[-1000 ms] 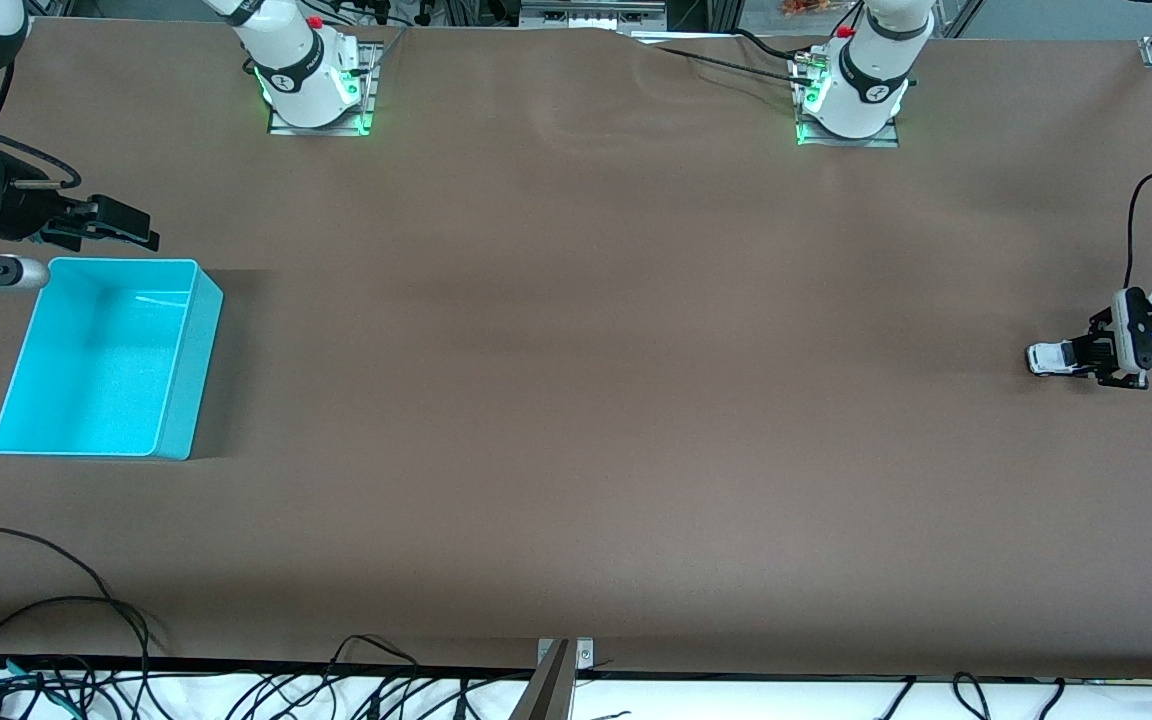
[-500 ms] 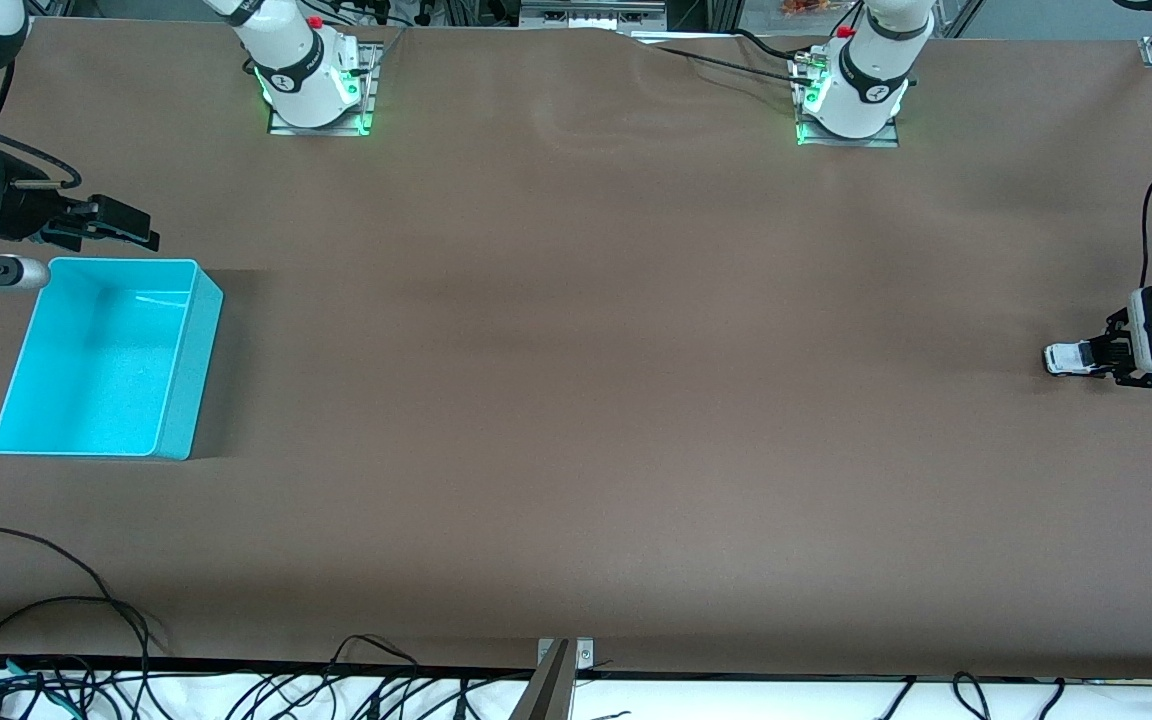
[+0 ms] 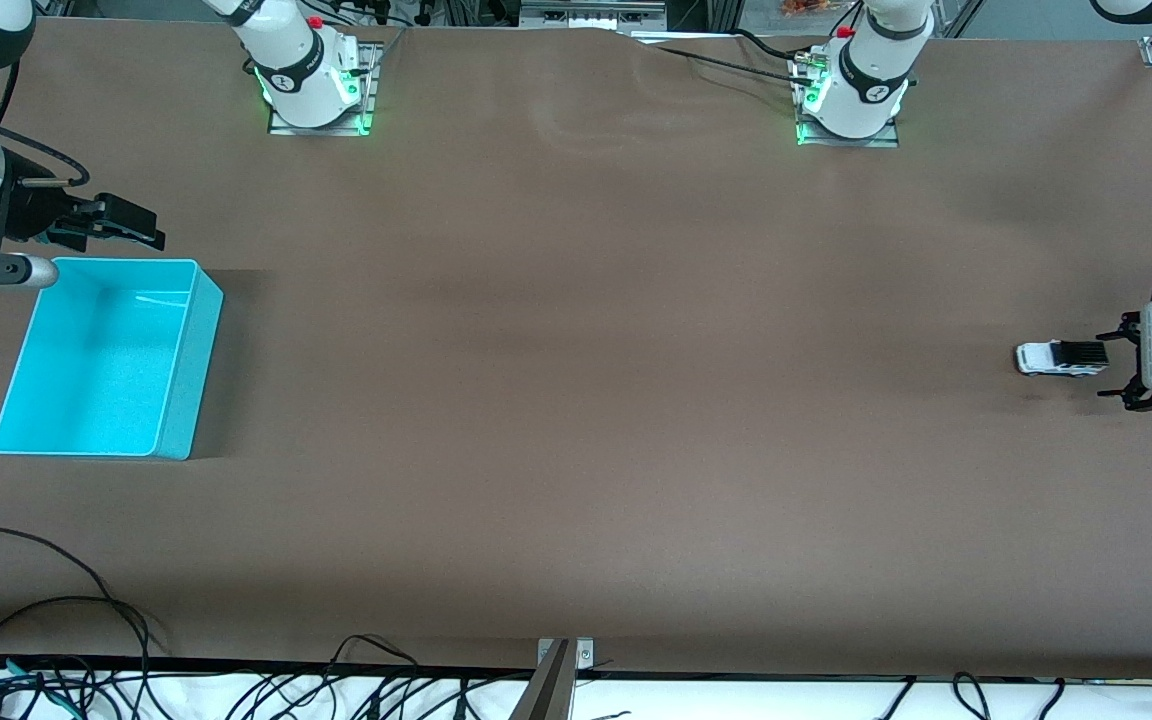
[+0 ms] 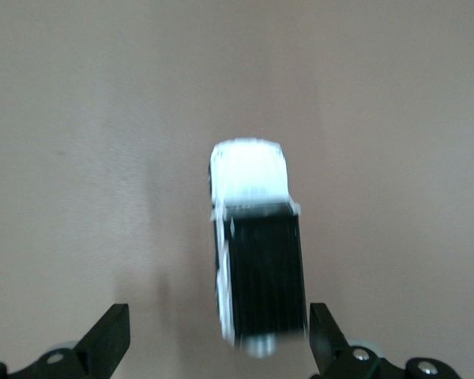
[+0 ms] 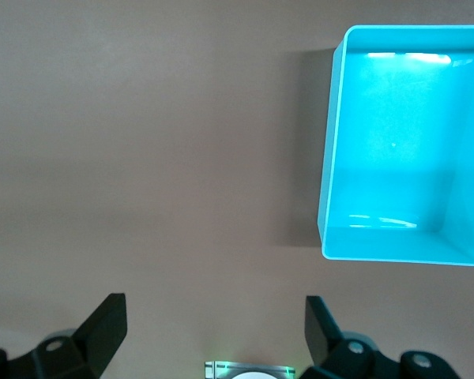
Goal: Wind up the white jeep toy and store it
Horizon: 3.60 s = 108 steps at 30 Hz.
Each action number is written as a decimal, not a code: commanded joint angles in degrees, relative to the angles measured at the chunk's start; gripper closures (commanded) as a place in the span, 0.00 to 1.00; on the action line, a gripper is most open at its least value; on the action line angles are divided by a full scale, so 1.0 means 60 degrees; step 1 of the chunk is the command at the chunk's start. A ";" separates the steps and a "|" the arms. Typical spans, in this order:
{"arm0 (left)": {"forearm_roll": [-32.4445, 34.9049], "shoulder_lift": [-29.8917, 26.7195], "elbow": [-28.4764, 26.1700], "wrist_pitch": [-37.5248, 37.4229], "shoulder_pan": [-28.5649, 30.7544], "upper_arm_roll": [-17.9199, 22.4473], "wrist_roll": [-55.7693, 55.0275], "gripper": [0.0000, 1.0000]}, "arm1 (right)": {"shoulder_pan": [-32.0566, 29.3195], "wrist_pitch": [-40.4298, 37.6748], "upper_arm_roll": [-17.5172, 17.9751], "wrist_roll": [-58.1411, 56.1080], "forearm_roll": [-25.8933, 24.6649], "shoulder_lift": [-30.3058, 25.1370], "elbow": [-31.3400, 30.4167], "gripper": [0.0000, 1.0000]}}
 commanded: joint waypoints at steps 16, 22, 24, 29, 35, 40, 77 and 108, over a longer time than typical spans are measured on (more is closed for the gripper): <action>0.0525 -0.1127 0.1412 -0.2936 -0.1864 -0.0027 -0.4224 0.00 | -0.0020 0.0026 0.0027 0.0172 -0.0126 0.0067 0.0270 0.00; 0.0511 -0.1186 0.1574 -0.3889 -0.2597 -0.0042 -0.5778 0.00 | -0.0034 0.0245 0.0012 0.0172 -0.0141 0.0067 0.0270 0.00; 0.0481 -0.1302 0.1574 -0.4108 -0.2773 -0.0057 -0.6115 0.00 | -0.0049 0.0348 0.0012 0.0172 -0.0156 0.0082 0.0270 0.00; 0.0452 -0.1537 0.1574 -0.4695 -0.3213 -0.0027 -0.6951 0.00 | -0.0093 0.0437 -0.0032 0.0172 -0.0141 0.0082 0.0285 0.00; 0.0467 -0.1859 0.1574 -0.5295 -0.3682 -0.0071 -0.7874 0.00 | -0.0078 0.0480 -0.0017 0.0172 -0.0141 0.0082 0.0328 0.00; 0.0437 -0.1962 0.1574 -0.5443 -0.3770 -0.0115 -0.8475 0.00 | -0.0064 0.0568 -0.0002 0.0172 -0.0097 0.0067 0.0490 0.00; 0.0452 -0.4788 0.0272 -0.5825 -0.5132 -0.0848 -1.5667 0.00 | 0.0391 0.0437 0.0056 -0.0033 -0.0683 0.0360 0.0446 0.00; 0.0569 -0.6167 -0.1371 -0.3260 -0.5469 -0.0760 -1.9227 0.00 | 0.0288 0.1372 0.0012 -0.8453 -0.0727 0.2279 -0.0139 0.00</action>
